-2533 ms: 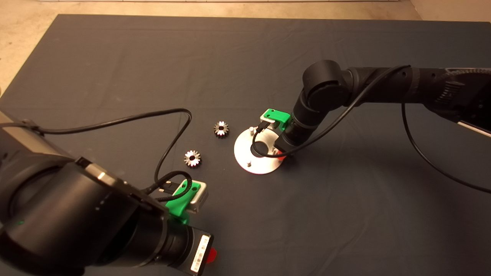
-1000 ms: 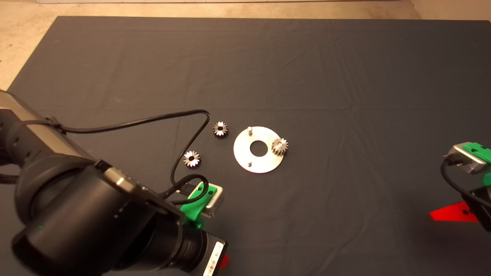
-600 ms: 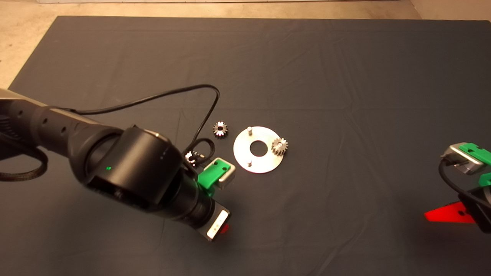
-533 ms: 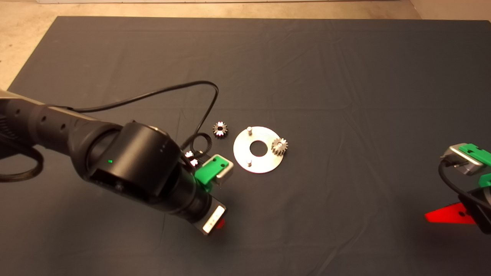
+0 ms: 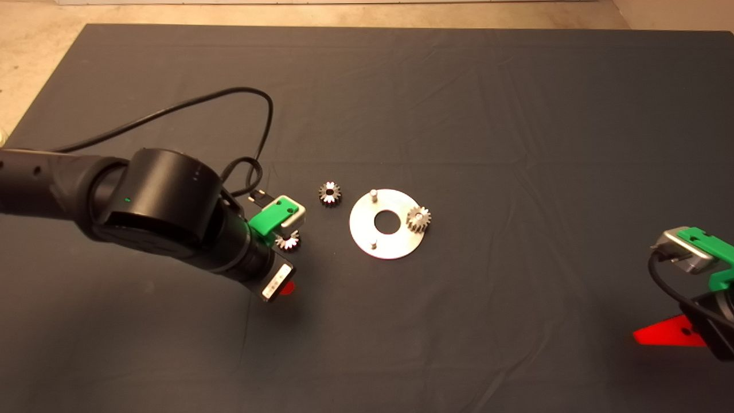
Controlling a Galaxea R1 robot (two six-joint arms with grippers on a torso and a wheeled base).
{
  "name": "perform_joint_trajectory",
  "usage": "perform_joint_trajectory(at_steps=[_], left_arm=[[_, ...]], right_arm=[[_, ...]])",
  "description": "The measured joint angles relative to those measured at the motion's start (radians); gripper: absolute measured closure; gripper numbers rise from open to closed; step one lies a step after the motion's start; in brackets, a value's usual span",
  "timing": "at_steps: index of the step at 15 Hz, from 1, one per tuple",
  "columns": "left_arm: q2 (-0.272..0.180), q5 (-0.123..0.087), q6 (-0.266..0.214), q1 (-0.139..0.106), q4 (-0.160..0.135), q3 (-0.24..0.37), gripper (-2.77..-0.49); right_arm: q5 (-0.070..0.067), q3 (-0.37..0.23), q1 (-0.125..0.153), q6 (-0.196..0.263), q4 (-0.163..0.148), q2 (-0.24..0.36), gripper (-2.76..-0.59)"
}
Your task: Install three planetary gears onto the carrier pins
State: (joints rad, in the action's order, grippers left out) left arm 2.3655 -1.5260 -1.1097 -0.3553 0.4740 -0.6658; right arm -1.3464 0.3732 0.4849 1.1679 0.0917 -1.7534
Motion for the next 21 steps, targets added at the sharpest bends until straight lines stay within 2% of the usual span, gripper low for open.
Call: perform_joint_trajectory(at_steps=[4,10,12,16,18,21], left_arm=[[-0.011,0.000,0.032,0.000,0.098,-0.037,-1.78],[-0.010,0.000,0.042,0.007,0.171,-0.066,-1.78],[-0.001,0.000,0.038,0.030,0.207,-0.072,-1.78],[0.021,0.000,0.016,0.092,0.272,-0.084,-1.78],[0.023,0.000,0.004,0.108,0.302,-0.085,-1.78],[0.034,0.000,-0.003,0.119,0.344,-0.092,-1.78]], right_arm=[[0.000,0.000,0.000,0.000,0.000,0.000,-1.34],[0.000,0.000,0.000,0.000,0.000,0.000,-1.34],[0.001,0.000,0.000,0.000,0.000,0.000,-1.34],[0.000,0.000,0.000,0.000,0.000,0.001,-1.34],[0.001,0.000,0.000,0.000,0.000,0.003,-1.34],[0.002,0.000,0.000,0.000,0.000,0.003,-1.34]])
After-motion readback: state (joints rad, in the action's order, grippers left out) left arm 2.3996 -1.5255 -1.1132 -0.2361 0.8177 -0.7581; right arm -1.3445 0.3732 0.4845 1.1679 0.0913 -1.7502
